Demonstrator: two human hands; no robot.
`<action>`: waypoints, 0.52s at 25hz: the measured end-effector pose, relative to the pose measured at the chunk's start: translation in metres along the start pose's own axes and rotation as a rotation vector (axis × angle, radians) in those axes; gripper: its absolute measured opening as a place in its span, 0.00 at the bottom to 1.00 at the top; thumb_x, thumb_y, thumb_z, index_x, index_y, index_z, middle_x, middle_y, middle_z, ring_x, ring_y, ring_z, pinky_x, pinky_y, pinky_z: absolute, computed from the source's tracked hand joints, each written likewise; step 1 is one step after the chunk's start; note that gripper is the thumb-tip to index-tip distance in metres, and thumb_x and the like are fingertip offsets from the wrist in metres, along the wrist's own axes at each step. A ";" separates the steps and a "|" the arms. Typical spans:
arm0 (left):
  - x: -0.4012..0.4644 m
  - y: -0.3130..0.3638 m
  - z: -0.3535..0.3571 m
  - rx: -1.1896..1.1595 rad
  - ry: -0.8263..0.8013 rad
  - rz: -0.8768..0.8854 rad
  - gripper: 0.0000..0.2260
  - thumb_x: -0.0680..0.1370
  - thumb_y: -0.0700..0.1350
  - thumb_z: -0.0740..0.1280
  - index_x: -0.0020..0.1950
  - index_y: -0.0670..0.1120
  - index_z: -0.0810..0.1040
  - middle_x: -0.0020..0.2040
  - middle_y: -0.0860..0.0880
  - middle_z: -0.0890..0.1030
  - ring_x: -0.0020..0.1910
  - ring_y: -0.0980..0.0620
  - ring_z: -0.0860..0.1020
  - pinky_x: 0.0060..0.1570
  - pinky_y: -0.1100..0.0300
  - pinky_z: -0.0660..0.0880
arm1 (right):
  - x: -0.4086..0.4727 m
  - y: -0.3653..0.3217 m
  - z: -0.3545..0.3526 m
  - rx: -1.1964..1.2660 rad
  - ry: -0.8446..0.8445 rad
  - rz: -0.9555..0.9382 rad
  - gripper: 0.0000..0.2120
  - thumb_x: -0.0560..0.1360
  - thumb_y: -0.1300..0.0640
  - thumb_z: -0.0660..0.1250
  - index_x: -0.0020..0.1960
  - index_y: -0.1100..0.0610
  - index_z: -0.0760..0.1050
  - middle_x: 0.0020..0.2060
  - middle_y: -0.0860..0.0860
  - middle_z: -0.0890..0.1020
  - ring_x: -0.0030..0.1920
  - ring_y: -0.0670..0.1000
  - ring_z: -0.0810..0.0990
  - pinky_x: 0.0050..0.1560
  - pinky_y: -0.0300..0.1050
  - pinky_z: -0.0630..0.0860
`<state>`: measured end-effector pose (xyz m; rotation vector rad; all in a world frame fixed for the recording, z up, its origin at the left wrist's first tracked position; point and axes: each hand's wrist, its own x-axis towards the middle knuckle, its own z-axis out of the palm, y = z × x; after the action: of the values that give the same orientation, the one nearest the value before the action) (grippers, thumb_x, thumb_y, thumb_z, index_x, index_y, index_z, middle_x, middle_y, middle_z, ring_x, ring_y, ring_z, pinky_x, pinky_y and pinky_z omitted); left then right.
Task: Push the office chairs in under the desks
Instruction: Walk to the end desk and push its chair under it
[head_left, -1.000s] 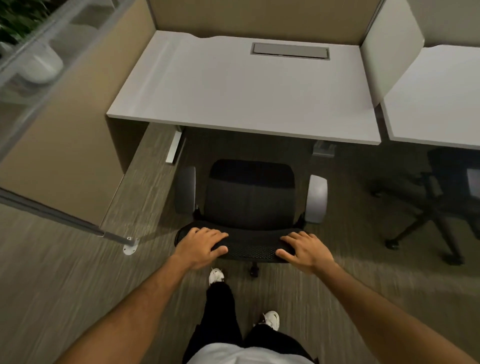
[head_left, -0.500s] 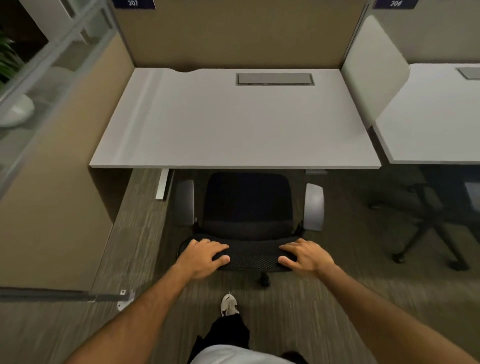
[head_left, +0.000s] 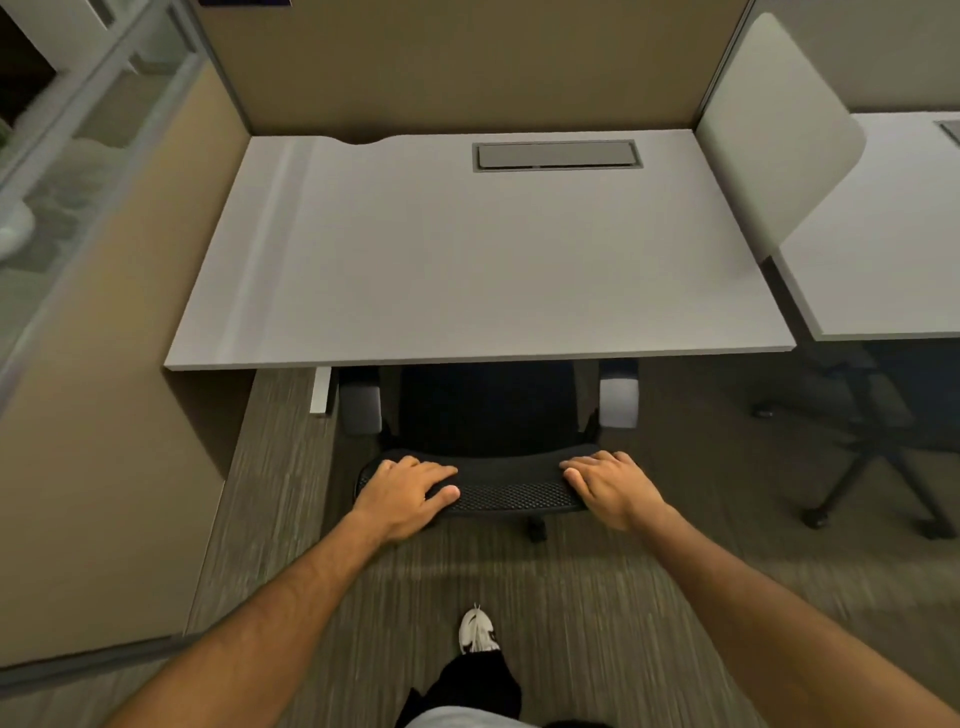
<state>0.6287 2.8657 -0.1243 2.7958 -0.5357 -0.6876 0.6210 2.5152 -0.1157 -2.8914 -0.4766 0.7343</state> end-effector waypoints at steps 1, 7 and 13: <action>0.001 -0.001 -0.001 -0.003 0.005 0.003 0.27 0.83 0.66 0.49 0.77 0.58 0.68 0.73 0.56 0.74 0.71 0.53 0.70 0.69 0.49 0.65 | 0.001 -0.001 -0.003 -0.003 0.012 -0.001 0.22 0.87 0.47 0.46 0.77 0.48 0.66 0.74 0.47 0.72 0.73 0.53 0.69 0.72 0.56 0.64; 0.024 -0.017 -0.017 -0.021 -0.019 -0.015 0.27 0.83 0.67 0.49 0.77 0.58 0.68 0.73 0.56 0.74 0.71 0.53 0.70 0.70 0.48 0.65 | 0.033 0.000 -0.013 0.048 0.049 0.032 0.23 0.86 0.46 0.46 0.75 0.49 0.69 0.73 0.47 0.75 0.73 0.50 0.70 0.74 0.54 0.63; 0.048 0.003 -0.047 0.010 -0.084 0.007 0.26 0.83 0.66 0.52 0.72 0.54 0.75 0.66 0.51 0.80 0.65 0.52 0.76 0.70 0.45 0.68 | 0.033 0.001 -0.026 0.138 0.085 0.046 0.24 0.86 0.42 0.49 0.75 0.50 0.69 0.72 0.49 0.74 0.73 0.51 0.70 0.74 0.54 0.63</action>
<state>0.6902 2.8496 -0.1019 2.7831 -0.5653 -0.8055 0.6612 2.5239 -0.1079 -2.7988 -0.3373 0.6207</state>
